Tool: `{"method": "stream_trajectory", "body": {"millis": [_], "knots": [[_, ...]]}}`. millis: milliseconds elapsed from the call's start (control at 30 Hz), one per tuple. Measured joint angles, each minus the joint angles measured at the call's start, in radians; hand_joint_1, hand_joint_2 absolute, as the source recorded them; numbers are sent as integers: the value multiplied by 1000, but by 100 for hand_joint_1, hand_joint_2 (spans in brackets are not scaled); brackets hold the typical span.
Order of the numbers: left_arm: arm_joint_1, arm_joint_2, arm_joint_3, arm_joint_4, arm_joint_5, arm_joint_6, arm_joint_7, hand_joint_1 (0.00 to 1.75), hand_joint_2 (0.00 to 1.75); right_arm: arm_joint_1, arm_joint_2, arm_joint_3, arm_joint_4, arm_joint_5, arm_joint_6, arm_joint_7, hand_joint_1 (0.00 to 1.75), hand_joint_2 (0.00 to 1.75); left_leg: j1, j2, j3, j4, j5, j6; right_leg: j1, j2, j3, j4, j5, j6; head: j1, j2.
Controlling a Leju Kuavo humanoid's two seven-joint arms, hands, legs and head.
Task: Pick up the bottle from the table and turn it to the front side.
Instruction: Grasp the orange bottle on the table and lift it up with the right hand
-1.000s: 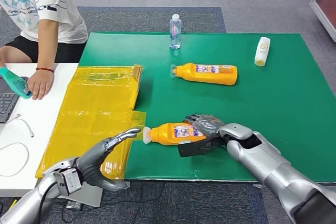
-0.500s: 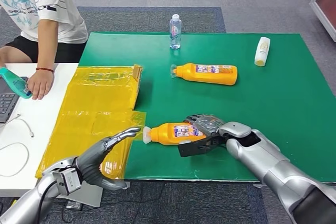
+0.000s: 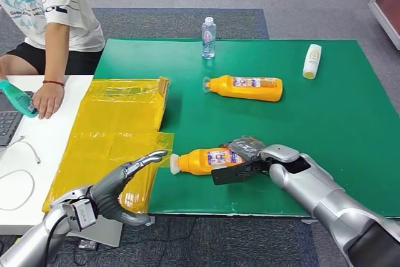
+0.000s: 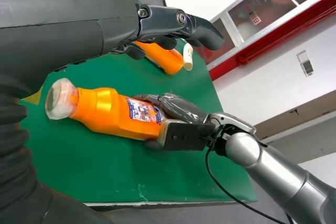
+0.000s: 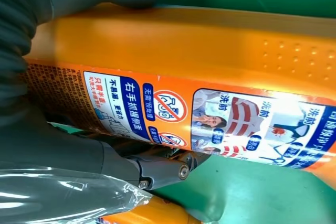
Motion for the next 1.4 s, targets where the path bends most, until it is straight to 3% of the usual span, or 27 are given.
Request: {"method": "stream_trajectory", "body": {"millis": [633, 800, 1033, 1233, 1400], "knots": [[10, 28, -12, -31, -2, 7, 0, 0, 175, 87, -39, -177, 8, -205, -126, -34, 175, 175, 0, 0, 0, 0, 0, 0, 0, 0, 0, 0, 0, 1, 0, 0], [32, 45, -18, -55, -3, 19, 0, 0, 175, 197, -55, -344, -42, -423, -177, -144, 175, 175, 0, 0, 0, 0, 0, 0, 0, 0, 0, 0, 0, 1, 0, 0], [73, 62, -20, -80, -3, 24, 0, 0, 175, 408, -54, -650, -239, -633, -78, -217, 175, 175, 0, 0, -2, 0, -1, 0, 0, 0, -2, 0, -1, 0, 0, 0], [93, 61, -11, -78, 10, -3, 0, 0, 175, 484, -36, -794, -343, -668, -6, -235, 175, 175, 0, 0, -2, 0, -1, 0, 0, 0, -2, 0, -1, 0, 0, 0], [97, 29, 52, -12, 82, -125, 0, 0, 175, 525, -6, -855, -413, -639, 44, -259, 175, 175, 0, 0, -2, 0, -1, 0, 0, 0, -2, 0, -1, 0, 0, 0]]}}
